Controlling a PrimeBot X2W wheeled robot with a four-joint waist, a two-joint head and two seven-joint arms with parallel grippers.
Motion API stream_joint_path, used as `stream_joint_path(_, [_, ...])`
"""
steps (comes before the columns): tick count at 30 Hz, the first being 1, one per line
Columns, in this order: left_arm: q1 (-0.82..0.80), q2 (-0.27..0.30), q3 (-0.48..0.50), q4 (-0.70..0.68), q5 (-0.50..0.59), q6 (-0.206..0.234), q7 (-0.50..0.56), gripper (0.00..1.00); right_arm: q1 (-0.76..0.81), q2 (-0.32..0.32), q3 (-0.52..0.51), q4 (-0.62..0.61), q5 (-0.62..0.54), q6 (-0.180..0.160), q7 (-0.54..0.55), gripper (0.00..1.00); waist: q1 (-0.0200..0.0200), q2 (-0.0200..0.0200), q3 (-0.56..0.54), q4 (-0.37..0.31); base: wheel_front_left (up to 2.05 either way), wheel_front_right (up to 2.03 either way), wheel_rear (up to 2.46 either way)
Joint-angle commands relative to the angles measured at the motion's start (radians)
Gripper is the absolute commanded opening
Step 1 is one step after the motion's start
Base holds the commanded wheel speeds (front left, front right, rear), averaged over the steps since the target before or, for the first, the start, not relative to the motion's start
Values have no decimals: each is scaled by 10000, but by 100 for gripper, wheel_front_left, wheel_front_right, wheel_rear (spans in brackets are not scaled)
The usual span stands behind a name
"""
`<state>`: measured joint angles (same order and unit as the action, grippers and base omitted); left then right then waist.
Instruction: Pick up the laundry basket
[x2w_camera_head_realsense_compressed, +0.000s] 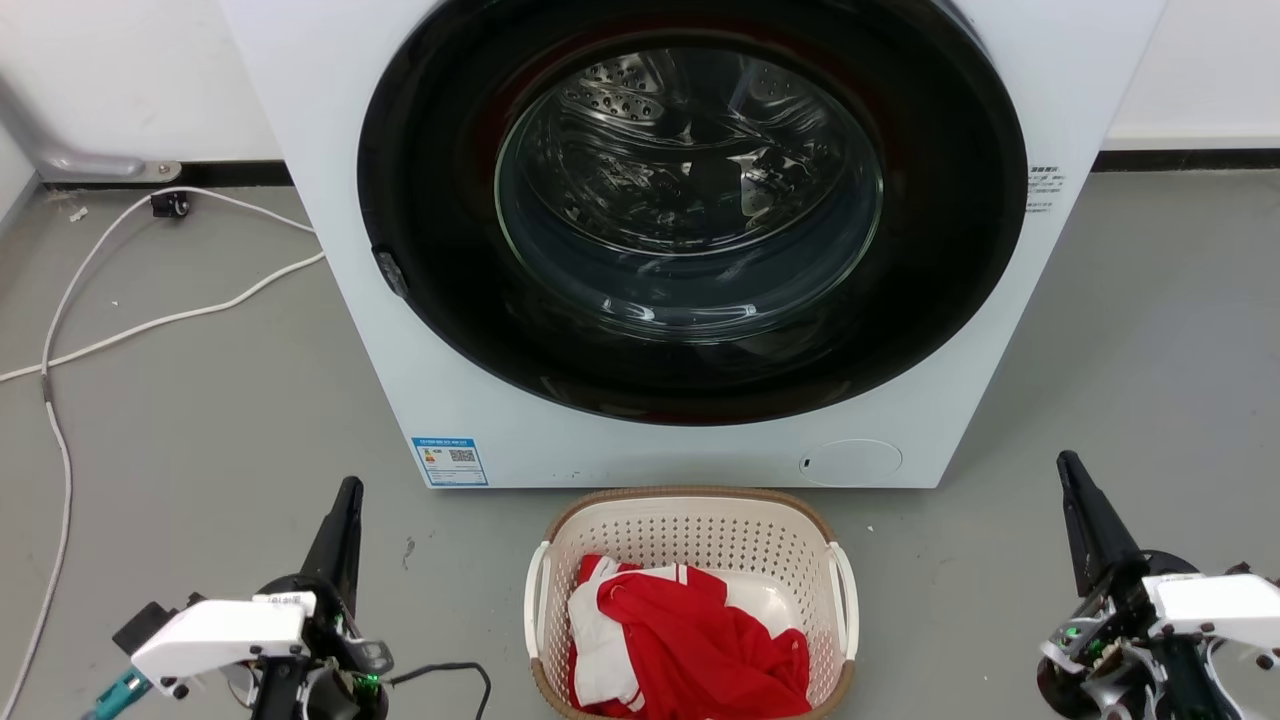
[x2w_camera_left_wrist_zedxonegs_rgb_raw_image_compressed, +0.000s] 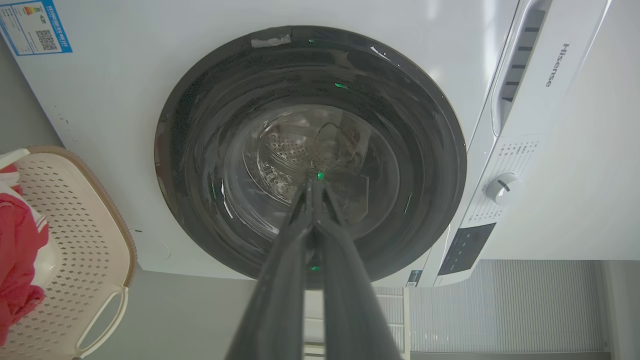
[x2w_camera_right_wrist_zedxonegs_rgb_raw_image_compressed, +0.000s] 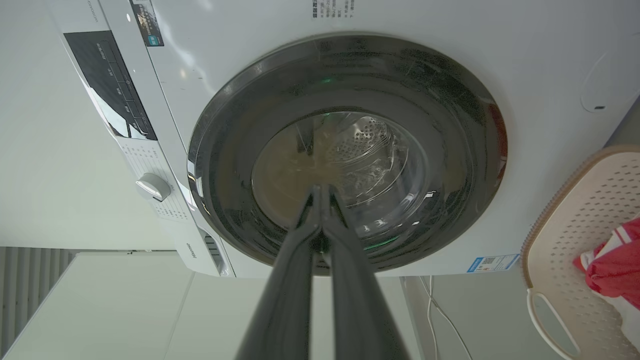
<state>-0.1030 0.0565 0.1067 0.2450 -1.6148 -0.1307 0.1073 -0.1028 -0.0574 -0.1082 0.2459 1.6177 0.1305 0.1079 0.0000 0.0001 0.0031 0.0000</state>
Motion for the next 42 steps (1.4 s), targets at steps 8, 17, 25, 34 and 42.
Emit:
stream_joint_path(8, [94, -22, -269, -88, 99, 0, -310, 100, 169, 12, 315, -92, -104, 0, -348, 100, 0, -1, 7, 8, 0, 0, 0])
stream_joint_path(17, [67, 50, -579, -466, 1501, 0, -773, 100, 243, 18, 458, -314, -1257, 1, -775, 100, 0, -1, 19, 35, 0, 0, 0])
stream_joint_path(25, [67, -5, -689, -798, 3462, 0, -1112, 100, 309, 23, 483, -641, -3819, 1, -1115, 100, 0, -1, 38, 64, 0, 0, 0])
stream_joint_path(34, [76, -26, -844, -956, 5441, 49, -1460, 100, 445, 29, 491, -934, -6009, 1, -1466, 100, 0, -1, 43, 68, 0, 0, 0])
stream_joint_path(42, [111, -32, -1014, -1148, 6993, 157, -1745, 100, 545, 33, 605, -1151, -7548, 1, -1662, 100, 0, -1, 49, 57, 0, 0, 0])
